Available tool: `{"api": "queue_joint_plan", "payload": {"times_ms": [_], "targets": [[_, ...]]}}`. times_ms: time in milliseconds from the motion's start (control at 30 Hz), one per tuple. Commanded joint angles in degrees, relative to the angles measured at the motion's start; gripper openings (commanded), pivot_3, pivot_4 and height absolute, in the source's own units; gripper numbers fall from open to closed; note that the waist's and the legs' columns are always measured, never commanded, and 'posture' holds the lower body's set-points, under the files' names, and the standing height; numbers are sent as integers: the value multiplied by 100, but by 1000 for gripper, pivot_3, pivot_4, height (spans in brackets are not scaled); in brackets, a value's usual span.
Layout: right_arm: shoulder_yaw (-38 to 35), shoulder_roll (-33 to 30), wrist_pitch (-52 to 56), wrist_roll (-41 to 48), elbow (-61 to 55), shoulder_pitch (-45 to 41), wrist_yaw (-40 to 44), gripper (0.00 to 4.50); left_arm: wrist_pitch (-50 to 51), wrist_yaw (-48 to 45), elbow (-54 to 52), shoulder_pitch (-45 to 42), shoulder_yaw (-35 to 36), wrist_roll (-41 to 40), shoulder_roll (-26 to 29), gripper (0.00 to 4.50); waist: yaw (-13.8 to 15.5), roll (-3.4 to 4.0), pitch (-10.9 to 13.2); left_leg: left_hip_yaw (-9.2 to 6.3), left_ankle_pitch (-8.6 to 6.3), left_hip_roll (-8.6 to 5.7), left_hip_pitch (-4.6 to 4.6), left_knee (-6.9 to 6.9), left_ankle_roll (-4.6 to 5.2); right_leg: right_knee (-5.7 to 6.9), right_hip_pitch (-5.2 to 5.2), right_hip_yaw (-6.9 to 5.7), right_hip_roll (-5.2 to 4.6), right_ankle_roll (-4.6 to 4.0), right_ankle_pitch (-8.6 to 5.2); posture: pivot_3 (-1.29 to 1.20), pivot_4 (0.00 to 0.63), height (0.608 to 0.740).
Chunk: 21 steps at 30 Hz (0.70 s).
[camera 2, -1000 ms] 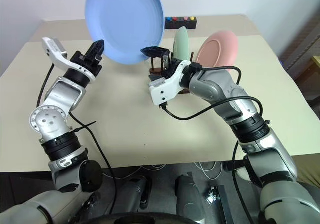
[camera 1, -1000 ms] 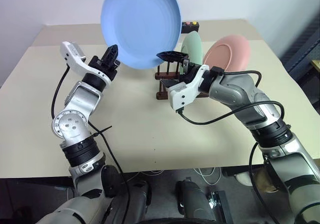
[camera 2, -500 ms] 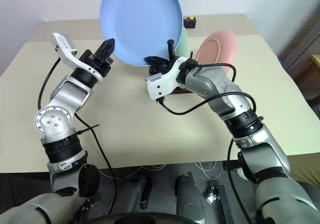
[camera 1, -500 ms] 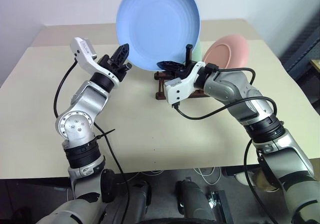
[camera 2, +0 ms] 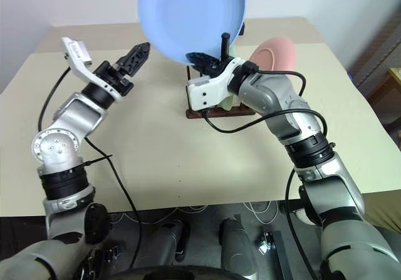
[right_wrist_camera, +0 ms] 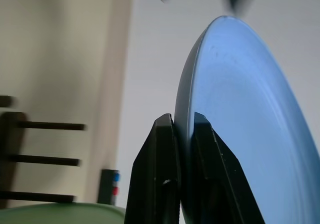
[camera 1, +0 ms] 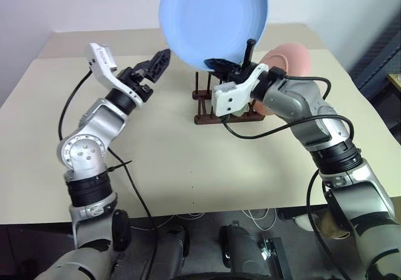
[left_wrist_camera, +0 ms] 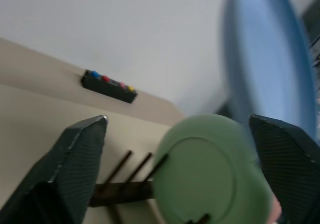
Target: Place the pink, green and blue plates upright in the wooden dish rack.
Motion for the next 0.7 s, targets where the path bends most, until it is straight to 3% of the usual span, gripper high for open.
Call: {"api": "queue_joint_plan", "payload": {"times_ms": [33,167,267,333,500,700], "targets": [[-616,225,286,600,-166,-467,-238,0,-248,-557,135,49,140,19,309,4468,8,0,0,0,0,0,0,0,0,-1,0,0,0,0,0,0,150,740],[-1178,753,1109,1859,-329,-704,21,0,-316,-983,136,135,-119,308,690,4468,10,0,0,-1,0,2,-1,-2,0,-5,0,0,-1,-2,1,0,150,740],[-2191,1653,3058,4524,-897,-1013,355,0,-757,-1705,192,198,-449,801,1031,4468,6,5,3,-6,-1,7,-1,-5,1,-8,3,-2,3,-8,4,0,150,740],[-2729,1933,4068,5767,-1106,-1202,290,0,-1091,-1986,228,268,-603,1095,1126,4468,10,9,6,-7,-2,14,-1,-10,4,-10,0,-1,10,-17,10,0,150,740],[-3946,2197,5981,8358,-1000,-1570,-595,0,-1338,-2535,380,364,-745,1366,1320,4468,10,13,7,-11,-15,25,-1,-22,25,-16,-6,-2,17,-27,15,0,150,740],[-4551,2341,6995,10180,-651,-1496,-1792,0,-1619,-3165,439,435,-949,1688,1578,4468,-16,20,8,0,-1,33,-1,-67,8,-16,-33,6,13,-37,21,0,150,740]]}}
